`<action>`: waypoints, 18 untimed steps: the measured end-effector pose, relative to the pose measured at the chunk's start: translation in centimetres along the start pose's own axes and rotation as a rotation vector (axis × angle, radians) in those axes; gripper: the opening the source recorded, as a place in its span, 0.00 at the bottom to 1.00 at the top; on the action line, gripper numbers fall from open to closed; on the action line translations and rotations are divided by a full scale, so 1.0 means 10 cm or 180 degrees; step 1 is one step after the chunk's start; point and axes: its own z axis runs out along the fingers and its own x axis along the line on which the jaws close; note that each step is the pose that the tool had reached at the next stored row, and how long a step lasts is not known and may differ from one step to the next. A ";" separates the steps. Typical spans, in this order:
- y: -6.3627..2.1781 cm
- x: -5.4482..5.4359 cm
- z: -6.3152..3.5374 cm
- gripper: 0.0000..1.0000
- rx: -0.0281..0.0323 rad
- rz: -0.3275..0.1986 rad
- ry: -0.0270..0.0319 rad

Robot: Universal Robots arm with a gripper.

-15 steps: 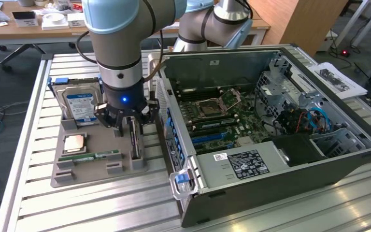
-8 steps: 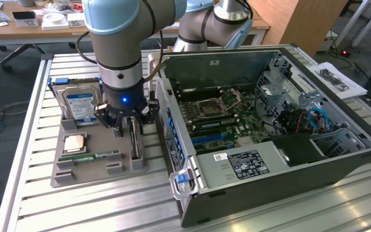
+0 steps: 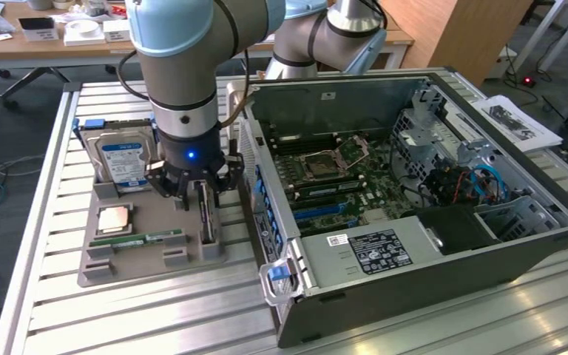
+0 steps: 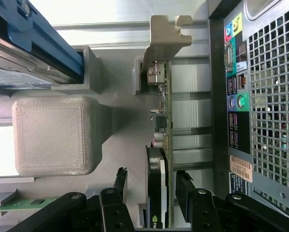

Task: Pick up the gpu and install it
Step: 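Pick up the gpu and move the gpu toward the slot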

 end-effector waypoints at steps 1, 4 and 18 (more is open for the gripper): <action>0.000 0.00 0.000 0.53 0.0000 0.0000 0.0000; 0.000 0.00 0.001 0.53 0.0000 0.0000 0.0000; 0.004 0.00 -0.097 0.53 0.0000 0.0000 0.0000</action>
